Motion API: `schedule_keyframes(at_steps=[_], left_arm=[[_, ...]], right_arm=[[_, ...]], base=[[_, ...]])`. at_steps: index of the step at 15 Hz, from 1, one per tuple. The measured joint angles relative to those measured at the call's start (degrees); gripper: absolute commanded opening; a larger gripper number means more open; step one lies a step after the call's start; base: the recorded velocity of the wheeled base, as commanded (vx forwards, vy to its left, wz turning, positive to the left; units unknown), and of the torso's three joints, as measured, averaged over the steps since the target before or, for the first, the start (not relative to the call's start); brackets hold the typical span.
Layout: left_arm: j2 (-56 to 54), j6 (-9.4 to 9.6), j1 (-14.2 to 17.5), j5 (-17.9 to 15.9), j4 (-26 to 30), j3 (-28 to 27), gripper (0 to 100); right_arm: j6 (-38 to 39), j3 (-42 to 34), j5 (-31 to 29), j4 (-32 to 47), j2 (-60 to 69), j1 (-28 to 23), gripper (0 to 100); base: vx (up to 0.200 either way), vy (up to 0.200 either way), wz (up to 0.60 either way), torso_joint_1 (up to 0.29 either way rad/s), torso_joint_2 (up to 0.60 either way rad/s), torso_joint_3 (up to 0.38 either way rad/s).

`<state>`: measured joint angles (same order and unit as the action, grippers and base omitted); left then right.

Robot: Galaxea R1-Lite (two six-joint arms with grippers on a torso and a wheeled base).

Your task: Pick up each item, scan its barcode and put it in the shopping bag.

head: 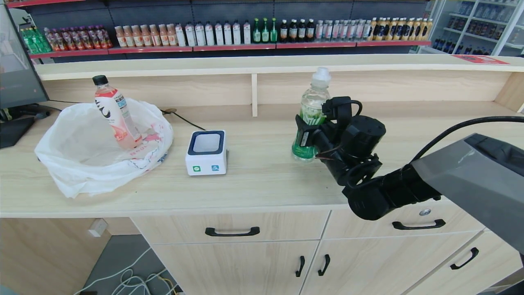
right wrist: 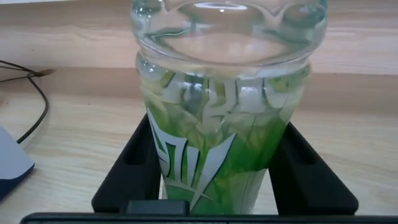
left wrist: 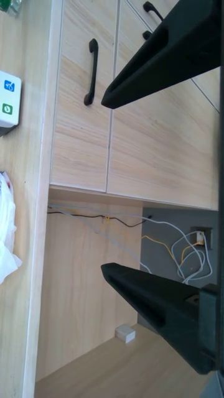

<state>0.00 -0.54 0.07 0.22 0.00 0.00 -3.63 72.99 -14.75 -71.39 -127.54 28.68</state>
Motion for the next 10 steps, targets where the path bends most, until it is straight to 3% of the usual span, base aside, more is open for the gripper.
schedule_keyframes(at_steps=[10], left_arm=[[0.00, 0.02, 0.00, 0.02, 0.00, 0.00, 100]], right_arm=[[-0.30, -3.47, 0.13, -0.21, 8.16, 0.66, 0]], base=[[0.000, 0.000, 0.00, 0.000, 0.00, 0.000]])
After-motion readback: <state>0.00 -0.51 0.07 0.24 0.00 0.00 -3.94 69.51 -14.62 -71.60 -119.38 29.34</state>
